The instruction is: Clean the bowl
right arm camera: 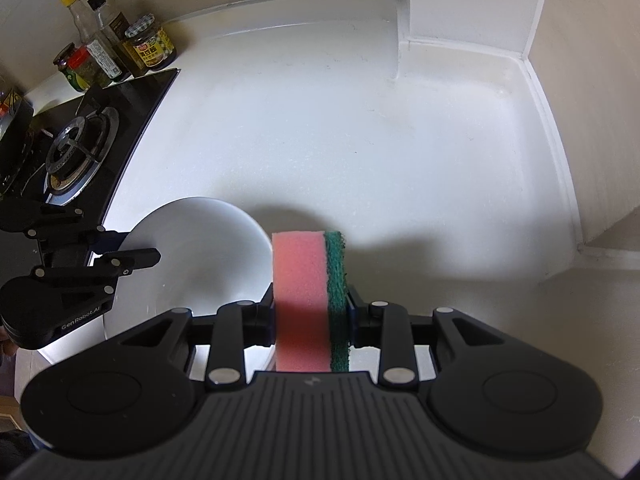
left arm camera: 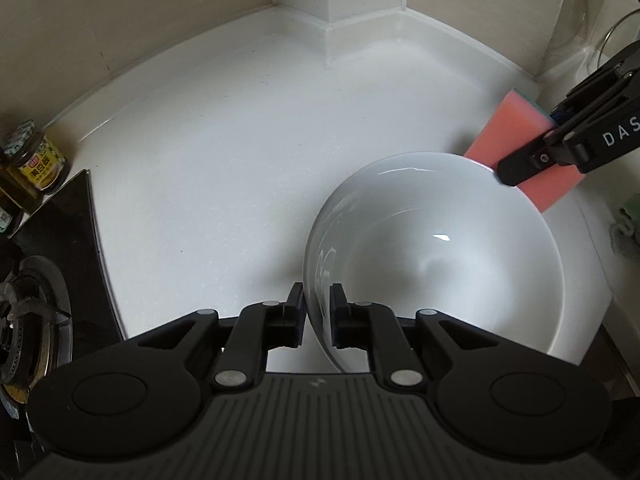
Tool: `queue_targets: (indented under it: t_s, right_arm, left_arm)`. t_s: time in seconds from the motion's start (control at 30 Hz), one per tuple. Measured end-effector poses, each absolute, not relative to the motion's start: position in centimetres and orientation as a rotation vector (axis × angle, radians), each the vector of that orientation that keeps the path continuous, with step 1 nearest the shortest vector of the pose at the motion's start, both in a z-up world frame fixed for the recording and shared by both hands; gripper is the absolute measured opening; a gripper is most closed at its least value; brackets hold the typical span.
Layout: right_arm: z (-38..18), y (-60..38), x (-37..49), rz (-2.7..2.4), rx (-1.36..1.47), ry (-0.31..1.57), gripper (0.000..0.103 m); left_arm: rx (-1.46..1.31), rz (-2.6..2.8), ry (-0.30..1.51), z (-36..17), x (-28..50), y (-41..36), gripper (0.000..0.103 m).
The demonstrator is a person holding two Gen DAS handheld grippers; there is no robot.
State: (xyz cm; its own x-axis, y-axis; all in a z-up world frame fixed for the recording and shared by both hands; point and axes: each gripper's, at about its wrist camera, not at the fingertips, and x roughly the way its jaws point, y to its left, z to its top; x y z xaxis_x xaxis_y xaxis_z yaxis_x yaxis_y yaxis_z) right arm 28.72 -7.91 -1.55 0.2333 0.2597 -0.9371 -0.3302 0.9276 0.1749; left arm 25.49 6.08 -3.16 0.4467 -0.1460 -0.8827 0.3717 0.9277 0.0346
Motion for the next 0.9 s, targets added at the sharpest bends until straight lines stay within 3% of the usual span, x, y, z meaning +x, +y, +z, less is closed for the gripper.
queue_targets:
  t_s: [0.23,0.57,0.9]
  right_arm:
    - [-1.6,-8.1,28.5,0.409,-0.062,1.271,0.027]
    - [-0.9,-7.3,29.1,0.467,-0.211,1.274,0.027]
    - [-1.5,-9.4,29.7,0.400,0.014,1.278,0.027]
  left_arm:
    - [0.258,-0.351,1.050,-4.0,26.3,6.9,0.009]
    - [0.589,-0.627,1.005,-3.3,28.3,5.4,0.013]
    - [0.250,-0.361,1.050,-2.5,26.3,8.0,0.013]
